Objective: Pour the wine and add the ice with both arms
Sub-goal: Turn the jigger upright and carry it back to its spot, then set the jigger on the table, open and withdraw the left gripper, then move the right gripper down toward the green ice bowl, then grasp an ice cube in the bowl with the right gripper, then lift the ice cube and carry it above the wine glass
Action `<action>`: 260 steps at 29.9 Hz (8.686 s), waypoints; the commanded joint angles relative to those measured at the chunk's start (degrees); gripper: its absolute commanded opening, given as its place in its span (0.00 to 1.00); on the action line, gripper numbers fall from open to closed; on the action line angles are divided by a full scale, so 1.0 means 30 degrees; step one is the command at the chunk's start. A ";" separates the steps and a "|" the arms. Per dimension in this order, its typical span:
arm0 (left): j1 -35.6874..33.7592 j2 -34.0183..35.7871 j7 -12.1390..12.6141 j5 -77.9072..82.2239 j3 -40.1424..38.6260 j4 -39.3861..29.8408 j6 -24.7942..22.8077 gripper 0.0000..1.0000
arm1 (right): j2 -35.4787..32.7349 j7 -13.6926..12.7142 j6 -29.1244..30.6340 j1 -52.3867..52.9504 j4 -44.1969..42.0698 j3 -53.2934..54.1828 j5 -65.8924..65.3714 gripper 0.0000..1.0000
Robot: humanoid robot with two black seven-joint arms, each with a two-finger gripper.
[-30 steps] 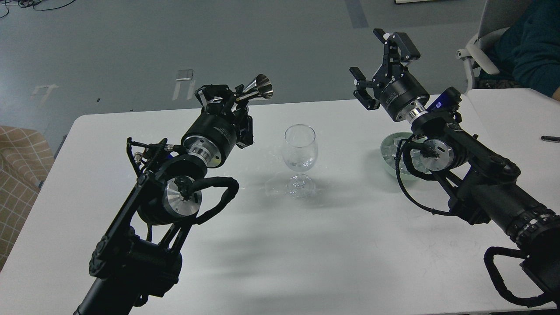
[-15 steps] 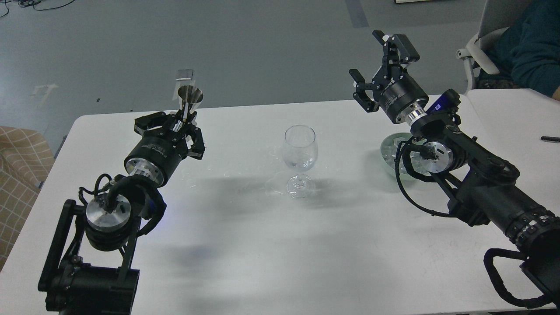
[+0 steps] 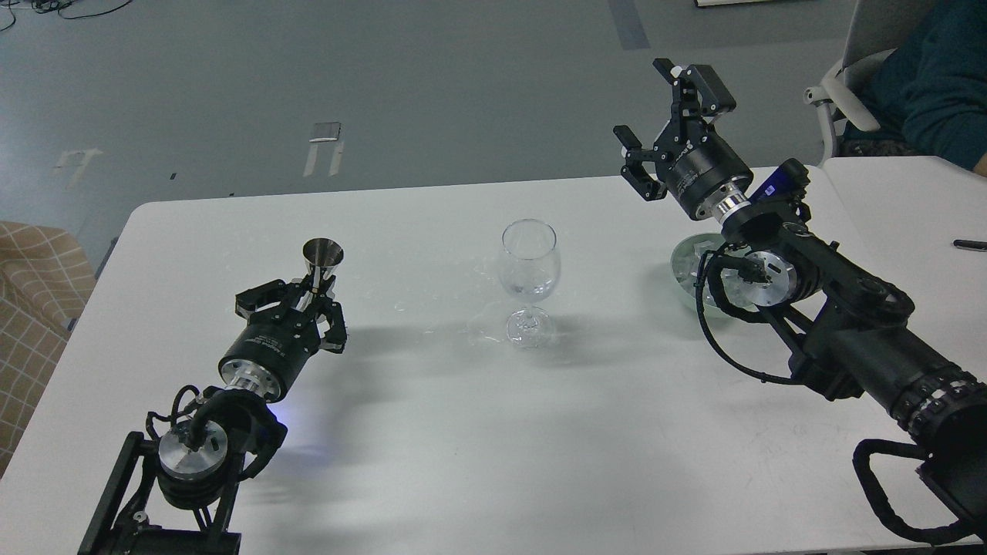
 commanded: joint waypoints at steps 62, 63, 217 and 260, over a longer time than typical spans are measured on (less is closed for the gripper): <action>-0.0119 0.0000 -0.0465 0.0105 -0.0113 0.1646 -0.0314 0.61 | 0.0083 -0.0001 -0.0144 -0.0337 -0.0028 -0.0003 -0.0026 1.00; -0.0119 0.0000 -0.0465 0.0105 -0.0171 0.1646 -0.0314 0.65 | 0.0083 -0.0001 -0.0144 -0.0308 -0.0028 -0.0003 -0.0026 1.00; -0.7326 0.7032 -0.0465 1.0476 -0.0289 0.2525 -0.7990 0.98 | -0.7798 -0.1056 -0.4831 -0.2359 0.2609 -0.7210 -2.4137 0.38; -0.7384 0.6798 -0.0465 1.0857 -0.0259 0.2525 -0.7960 0.98 | -1.4889 -0.1027 -0.2140 0.5660 1.2158 -0.7529 -2.3523 0.00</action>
